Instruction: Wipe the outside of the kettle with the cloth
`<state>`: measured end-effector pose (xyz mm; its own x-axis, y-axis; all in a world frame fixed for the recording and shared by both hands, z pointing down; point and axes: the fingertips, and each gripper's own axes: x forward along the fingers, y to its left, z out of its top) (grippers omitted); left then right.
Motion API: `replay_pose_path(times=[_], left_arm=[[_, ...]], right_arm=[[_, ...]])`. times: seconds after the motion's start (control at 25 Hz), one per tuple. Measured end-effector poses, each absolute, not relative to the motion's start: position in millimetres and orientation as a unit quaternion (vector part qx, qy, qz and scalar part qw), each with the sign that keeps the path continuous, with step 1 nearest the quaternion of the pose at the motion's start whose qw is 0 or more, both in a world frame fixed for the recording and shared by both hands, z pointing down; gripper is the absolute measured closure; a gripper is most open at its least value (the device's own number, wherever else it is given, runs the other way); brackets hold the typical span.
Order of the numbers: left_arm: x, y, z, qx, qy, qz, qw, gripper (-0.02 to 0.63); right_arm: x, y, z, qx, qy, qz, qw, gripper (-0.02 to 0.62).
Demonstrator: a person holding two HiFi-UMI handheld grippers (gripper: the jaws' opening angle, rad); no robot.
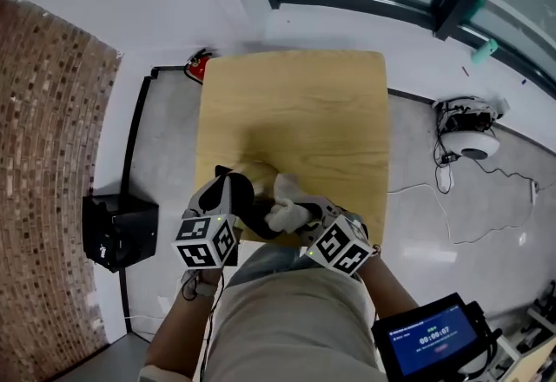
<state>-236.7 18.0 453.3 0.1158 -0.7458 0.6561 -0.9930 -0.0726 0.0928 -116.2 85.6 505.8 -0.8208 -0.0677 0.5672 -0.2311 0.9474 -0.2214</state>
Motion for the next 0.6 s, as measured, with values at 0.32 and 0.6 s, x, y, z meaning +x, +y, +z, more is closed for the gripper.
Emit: replay_pose_path(times=[0.32, 0.6], left_arm=[[-194.4, -22.3, 459.6, 0.818, -0.395, 0.397, 0.133, 0.614], [-224.5, -24.6, 477.7, 0.739, -0.494, 0.335, 0.313, 0.611]], right_arm=[[-179.1, 208.2, 509.8, -0.135, -0.850, 0.460, 0.220, 0.506], [-137.0, 97.2, 532.9, 0.130, -0.806, 0.572, 0.072, 0.508]])
